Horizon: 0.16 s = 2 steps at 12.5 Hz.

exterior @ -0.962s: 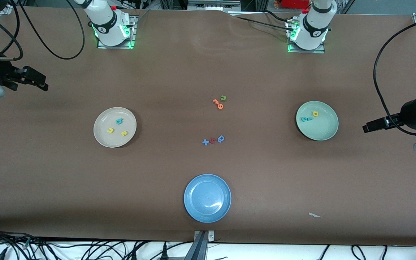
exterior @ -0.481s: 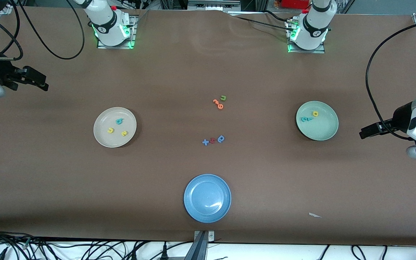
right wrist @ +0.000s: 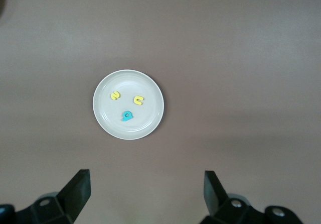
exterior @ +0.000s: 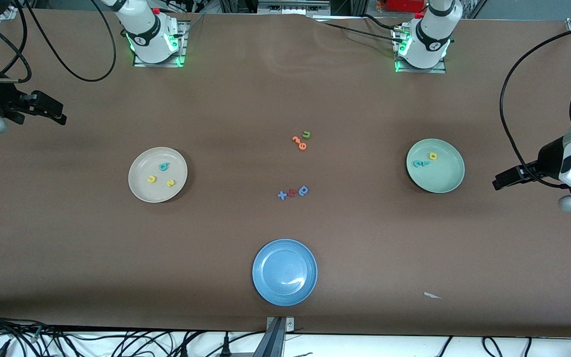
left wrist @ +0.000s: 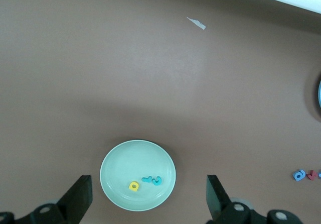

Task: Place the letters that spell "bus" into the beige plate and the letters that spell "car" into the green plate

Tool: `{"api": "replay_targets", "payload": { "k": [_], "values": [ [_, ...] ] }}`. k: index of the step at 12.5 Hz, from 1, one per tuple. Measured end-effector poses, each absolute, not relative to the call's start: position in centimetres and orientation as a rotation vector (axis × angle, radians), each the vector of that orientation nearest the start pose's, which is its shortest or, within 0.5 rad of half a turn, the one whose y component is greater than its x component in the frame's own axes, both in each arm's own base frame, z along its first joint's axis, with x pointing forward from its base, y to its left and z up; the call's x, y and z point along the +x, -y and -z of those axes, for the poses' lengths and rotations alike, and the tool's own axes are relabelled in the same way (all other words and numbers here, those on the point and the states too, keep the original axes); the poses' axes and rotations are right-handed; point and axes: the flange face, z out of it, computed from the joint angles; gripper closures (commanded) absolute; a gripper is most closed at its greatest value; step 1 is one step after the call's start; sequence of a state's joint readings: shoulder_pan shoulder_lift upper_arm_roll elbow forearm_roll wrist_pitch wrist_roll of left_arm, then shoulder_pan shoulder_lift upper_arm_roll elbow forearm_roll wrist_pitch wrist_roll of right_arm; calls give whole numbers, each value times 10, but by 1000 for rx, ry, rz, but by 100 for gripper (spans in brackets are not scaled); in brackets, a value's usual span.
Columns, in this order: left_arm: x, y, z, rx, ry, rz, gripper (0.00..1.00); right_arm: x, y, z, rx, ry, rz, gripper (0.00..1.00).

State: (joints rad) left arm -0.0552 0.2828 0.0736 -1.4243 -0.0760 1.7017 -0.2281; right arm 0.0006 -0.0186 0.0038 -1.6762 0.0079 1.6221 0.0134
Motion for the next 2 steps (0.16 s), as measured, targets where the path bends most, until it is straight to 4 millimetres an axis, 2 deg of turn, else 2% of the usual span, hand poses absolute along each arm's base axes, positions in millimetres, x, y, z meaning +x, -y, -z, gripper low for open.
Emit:
{"api": "replay_targets", "payload": {
  "k": [2],
  "values": [
    [646, 6, -539, -3173, 391, -8, 0, 550, -3, -589, -3134, -15, -56, 0]
  ]
}}
